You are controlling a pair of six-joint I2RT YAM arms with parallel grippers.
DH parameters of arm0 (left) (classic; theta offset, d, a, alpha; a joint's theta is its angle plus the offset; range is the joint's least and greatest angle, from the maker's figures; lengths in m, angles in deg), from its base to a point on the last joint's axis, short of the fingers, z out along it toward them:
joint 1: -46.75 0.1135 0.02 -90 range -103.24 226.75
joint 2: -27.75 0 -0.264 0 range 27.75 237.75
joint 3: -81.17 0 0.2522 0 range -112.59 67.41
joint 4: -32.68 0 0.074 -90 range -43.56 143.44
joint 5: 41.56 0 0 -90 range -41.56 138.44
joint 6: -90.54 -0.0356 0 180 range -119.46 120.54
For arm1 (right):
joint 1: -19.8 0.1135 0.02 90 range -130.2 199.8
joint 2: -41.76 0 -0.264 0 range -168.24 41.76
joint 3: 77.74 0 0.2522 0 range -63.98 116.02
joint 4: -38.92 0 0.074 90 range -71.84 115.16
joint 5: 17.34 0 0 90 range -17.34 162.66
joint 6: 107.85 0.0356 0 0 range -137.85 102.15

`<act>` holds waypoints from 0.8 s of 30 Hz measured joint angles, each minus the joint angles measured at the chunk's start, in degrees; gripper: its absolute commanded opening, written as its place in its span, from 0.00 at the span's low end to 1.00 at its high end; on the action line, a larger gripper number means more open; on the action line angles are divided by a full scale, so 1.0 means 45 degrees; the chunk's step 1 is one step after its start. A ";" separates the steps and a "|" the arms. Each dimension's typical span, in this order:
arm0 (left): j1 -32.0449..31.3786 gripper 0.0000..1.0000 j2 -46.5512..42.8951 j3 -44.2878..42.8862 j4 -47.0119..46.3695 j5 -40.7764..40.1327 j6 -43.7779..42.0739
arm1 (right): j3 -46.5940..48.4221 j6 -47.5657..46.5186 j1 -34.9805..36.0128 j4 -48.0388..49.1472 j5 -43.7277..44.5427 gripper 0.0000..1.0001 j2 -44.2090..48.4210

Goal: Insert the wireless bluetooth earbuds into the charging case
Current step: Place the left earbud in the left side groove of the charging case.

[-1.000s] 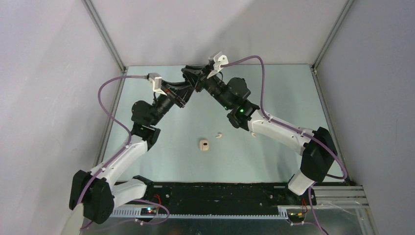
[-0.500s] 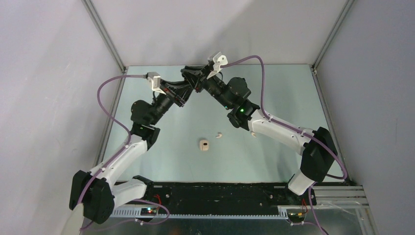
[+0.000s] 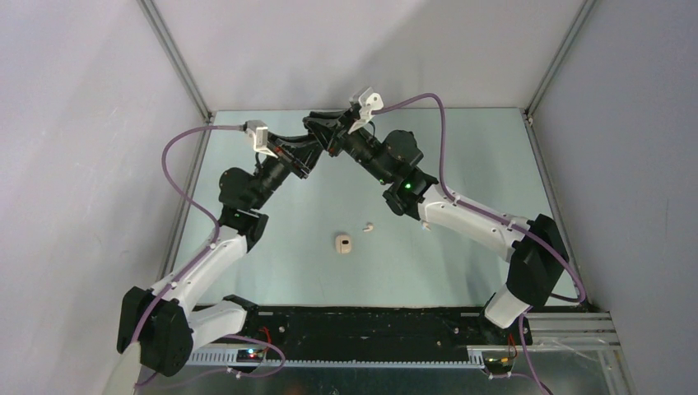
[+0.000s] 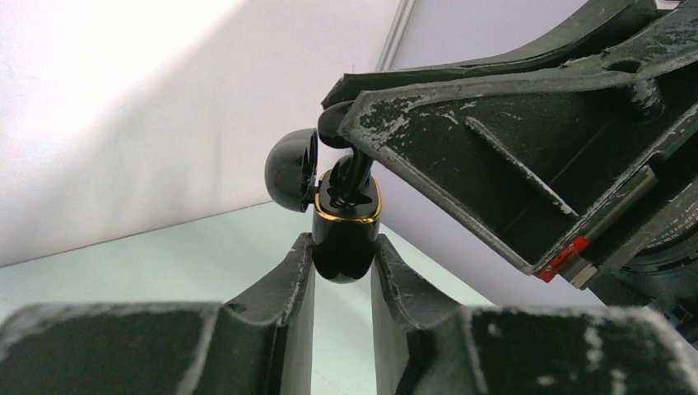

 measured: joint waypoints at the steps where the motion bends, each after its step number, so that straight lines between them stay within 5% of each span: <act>1: 0.0005 0.00 0.0000 -0.0010 0.0000 -0.0005 0.0000 | 0.0000 0.0000 0.0000 0.0005 0.0000 0.00 0.0010; 24: 0.0058 0.00 0.0019 -0.0039 0.0058 0.0345 -0.0049 | -0.0257 -0.0151 0.0000 0.0019 -0.0262 0.00 0.0063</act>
